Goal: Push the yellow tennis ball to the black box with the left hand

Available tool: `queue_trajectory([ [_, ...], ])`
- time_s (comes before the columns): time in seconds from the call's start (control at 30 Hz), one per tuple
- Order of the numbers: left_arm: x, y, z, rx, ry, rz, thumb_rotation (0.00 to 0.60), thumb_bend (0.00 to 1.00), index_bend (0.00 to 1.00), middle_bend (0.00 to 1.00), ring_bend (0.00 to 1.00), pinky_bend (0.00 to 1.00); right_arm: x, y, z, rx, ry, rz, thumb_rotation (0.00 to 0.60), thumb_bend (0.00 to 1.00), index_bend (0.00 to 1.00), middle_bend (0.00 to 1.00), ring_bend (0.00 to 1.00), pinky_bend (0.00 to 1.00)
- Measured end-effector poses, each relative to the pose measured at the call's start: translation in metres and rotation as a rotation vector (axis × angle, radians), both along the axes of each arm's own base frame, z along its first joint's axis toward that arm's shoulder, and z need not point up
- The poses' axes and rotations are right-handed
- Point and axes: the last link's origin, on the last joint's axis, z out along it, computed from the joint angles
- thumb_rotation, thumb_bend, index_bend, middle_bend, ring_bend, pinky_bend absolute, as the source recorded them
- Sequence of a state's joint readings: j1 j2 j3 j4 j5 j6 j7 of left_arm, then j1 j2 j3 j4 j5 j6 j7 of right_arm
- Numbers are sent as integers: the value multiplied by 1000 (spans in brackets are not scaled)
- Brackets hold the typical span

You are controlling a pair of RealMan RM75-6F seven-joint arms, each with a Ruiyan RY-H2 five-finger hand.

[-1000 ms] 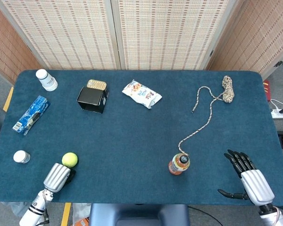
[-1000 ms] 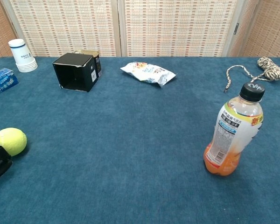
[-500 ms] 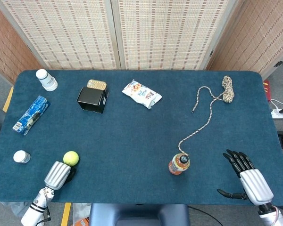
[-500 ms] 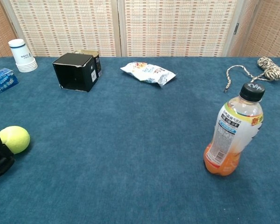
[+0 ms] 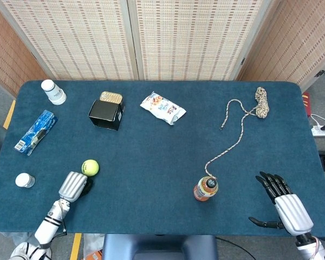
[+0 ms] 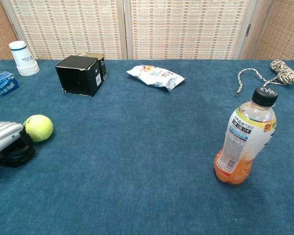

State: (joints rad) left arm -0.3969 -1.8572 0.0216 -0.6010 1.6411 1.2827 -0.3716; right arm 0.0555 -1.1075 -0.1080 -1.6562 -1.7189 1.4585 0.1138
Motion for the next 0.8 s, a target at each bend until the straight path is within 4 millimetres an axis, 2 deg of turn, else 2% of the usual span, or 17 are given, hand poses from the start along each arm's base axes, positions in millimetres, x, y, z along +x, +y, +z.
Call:
queue_trajectory([
  [0.5,32,54,-17,-17,0,30,600,682,1000,1000,1000,1000,-2,-9,-4,12,15,-33,533,0,0,0,0,0],
  [0.8,46,91,-18,-4,9,77,600,683,1000,1000,1000,1000,-6,-17,-7,18,23,-67,534,0,0,0,0,0],
])
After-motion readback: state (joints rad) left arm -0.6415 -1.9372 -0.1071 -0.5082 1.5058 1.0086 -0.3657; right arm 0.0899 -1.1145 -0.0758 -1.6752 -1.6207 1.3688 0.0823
